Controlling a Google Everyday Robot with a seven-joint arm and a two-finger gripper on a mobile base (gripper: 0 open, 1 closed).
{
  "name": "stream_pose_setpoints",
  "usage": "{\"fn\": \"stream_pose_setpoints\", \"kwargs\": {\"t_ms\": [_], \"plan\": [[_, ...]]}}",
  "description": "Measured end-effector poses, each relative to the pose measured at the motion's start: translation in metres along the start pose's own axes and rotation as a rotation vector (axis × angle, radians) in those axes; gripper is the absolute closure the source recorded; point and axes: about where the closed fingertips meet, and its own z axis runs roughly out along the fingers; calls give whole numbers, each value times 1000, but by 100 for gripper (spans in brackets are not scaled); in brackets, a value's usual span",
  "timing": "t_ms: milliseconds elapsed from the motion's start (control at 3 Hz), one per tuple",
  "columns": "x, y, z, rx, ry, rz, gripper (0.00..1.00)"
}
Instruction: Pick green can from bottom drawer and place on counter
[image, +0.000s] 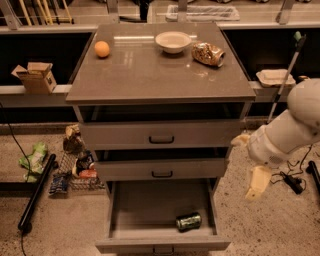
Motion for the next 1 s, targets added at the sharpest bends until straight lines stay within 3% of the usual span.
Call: {"fn": "stream_pose_setpoints", "kwargs": {"t_ms": [333,1000], "plan": [[8,-9,60,-40,-55,-48,0],[8,0,177,-130,-173,-55,0]]}}
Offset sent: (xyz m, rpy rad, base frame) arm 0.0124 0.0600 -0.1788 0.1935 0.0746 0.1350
